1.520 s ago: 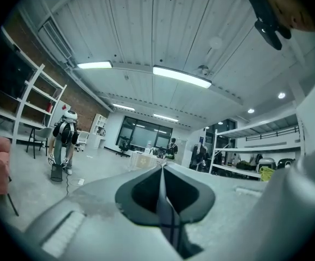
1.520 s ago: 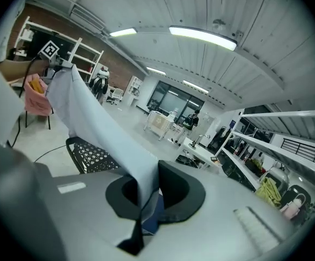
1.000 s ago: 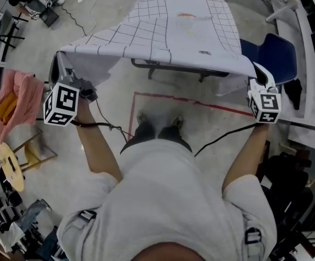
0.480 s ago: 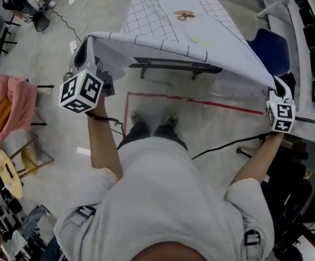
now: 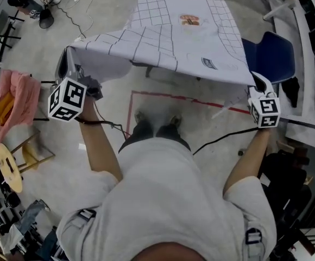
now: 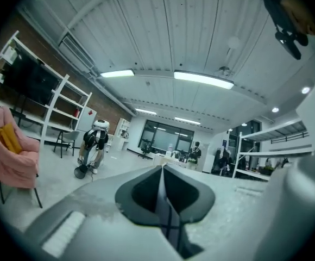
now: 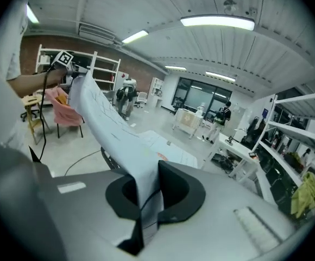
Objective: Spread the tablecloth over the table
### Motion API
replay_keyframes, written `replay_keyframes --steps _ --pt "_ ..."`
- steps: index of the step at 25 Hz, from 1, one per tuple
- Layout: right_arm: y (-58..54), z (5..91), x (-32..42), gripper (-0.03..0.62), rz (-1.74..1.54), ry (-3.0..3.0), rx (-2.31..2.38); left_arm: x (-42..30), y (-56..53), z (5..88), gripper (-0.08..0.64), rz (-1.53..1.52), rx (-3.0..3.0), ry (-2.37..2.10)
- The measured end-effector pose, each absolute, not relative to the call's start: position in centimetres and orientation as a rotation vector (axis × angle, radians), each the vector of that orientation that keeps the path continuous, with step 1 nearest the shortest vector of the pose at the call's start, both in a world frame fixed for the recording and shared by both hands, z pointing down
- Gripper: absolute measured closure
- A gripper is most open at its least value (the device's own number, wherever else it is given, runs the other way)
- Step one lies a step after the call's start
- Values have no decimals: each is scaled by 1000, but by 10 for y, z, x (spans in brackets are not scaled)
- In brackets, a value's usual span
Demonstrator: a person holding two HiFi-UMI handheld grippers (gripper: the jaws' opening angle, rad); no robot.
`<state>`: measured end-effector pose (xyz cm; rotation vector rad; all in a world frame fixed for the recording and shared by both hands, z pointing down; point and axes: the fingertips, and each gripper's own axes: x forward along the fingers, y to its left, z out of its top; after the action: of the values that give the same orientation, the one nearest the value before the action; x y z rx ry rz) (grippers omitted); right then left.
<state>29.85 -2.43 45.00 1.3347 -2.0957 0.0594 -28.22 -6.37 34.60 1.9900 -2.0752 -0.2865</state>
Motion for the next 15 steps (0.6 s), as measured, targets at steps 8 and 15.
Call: replay_keyframes --steps 8,15 --pt "-32 478 191 586 62 -2211 1082 -344 -33 354 537 -291 1852 -2199" --pt "-44 460 180 586 40 -2246 1128 -367 -54 325 537 -383 1894 -2153"
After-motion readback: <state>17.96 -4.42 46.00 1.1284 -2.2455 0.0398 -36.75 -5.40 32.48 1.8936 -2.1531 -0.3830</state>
